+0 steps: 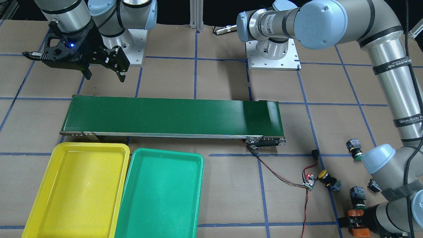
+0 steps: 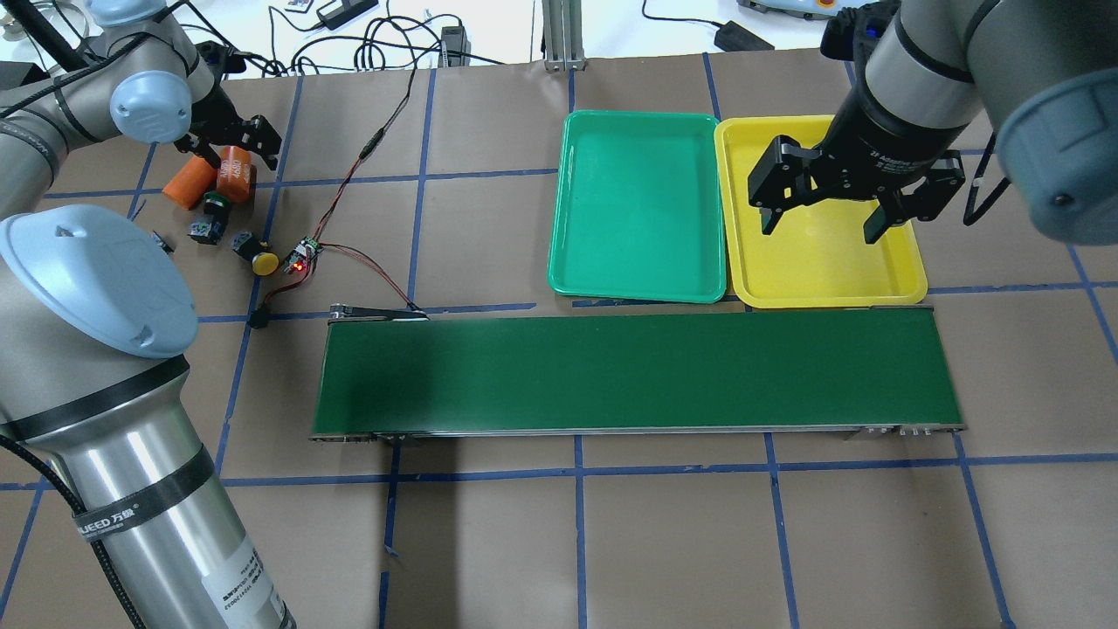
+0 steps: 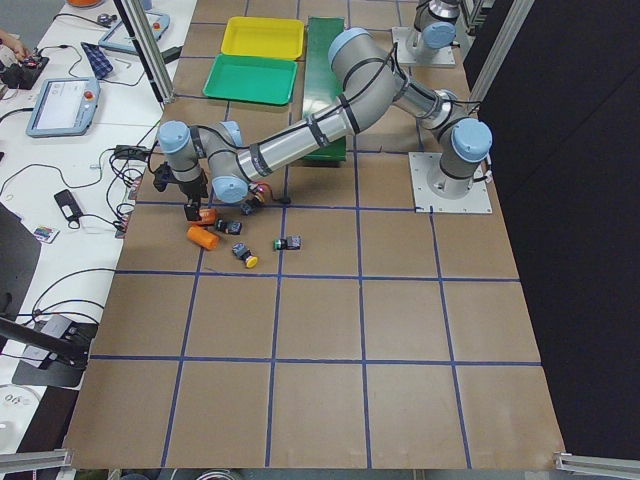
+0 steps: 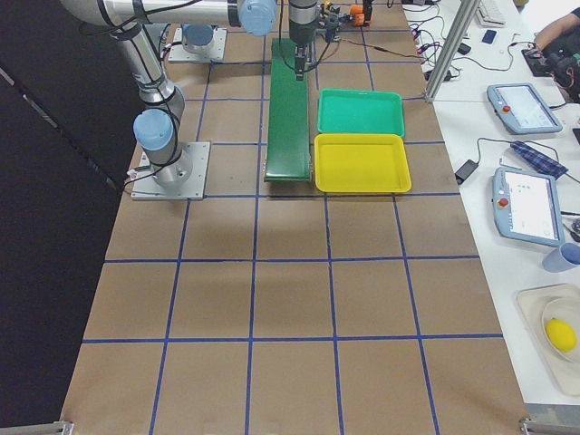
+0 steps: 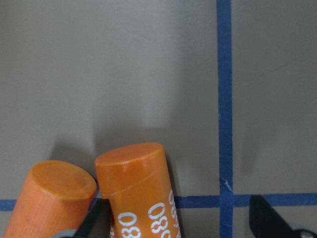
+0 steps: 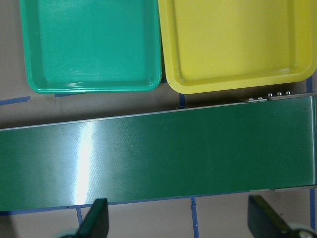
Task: Sort buttons by color to trays
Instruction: 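Carry the orange cylinder onto the conveyor belt and open the left gripper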
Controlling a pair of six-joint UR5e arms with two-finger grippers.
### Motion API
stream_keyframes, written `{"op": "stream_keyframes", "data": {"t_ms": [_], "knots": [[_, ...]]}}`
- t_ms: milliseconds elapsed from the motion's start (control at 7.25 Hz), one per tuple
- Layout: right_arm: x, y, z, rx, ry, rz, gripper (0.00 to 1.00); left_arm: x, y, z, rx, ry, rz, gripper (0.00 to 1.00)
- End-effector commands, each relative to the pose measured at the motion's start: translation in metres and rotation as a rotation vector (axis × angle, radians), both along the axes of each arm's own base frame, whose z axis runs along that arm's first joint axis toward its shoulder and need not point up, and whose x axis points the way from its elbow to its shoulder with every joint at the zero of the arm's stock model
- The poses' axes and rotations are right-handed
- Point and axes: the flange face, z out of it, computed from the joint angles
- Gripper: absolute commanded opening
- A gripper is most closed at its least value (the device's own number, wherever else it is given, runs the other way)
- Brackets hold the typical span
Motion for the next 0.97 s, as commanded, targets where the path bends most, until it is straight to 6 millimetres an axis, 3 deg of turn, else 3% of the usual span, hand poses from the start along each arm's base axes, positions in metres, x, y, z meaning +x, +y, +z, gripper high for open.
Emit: {"op": "stream_keyframes", "data": {"t_ms": [0, 276, 552, 828], "knots": [[0.0, 0.001, 0.001, -0.002, 0.003, 0.0, 1.0, -0.002, 0.004, -0.011, 0.021, 0.013, -0.003, 0.58], [0.0, 0.006, 0.008, -0.014, 0.003, -0.003, 1.0, -0.008, 0.008, 0.001, 0.035, 0.015, -0.009, 0.06], [-0.007, 0.006, 0.003, -0.001, 0.032, -0.01, 1.0, -0.033, 0.028, 0.046, 0.121, 0.063, 0.013, 0.0], [-0.011, 0.01, 0.0, 0.011, 0.042, -0.019, 1.0, -0.11, 0.079, 0.105, 0.169, 0.105, -0.018, 0.0]]}}
